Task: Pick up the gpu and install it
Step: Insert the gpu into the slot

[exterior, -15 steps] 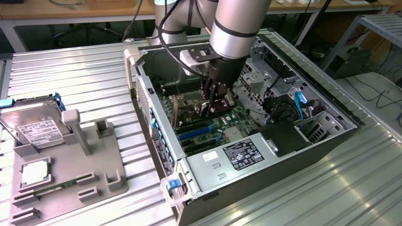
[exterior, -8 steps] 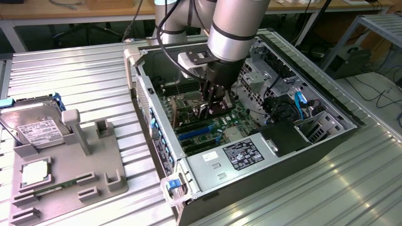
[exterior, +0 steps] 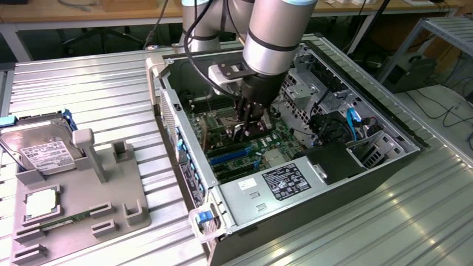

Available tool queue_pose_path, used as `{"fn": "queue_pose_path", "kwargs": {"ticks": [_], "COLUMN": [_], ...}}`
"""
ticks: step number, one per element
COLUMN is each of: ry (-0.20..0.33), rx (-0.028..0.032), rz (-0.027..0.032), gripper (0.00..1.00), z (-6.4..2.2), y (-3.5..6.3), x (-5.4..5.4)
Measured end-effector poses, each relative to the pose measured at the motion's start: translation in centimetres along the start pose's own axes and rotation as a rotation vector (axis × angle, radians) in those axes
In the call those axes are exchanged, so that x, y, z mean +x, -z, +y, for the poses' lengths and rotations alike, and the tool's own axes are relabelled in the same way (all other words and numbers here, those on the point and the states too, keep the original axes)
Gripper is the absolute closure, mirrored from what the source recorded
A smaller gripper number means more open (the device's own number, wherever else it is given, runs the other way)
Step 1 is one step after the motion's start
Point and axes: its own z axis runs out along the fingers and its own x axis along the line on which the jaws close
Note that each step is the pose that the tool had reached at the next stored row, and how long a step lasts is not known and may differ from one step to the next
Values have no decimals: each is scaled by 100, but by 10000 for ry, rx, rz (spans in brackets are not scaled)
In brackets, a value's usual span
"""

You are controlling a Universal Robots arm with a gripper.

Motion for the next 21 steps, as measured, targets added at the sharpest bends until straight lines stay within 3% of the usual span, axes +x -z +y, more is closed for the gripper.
{"fn": "queue_pose_path", "kwargs": {"ticks": [21], "ry": [-193], "rx": [7], "rz": [-8], "gripper": [72], "z": [58], "y": [-120], "x": [71]}}
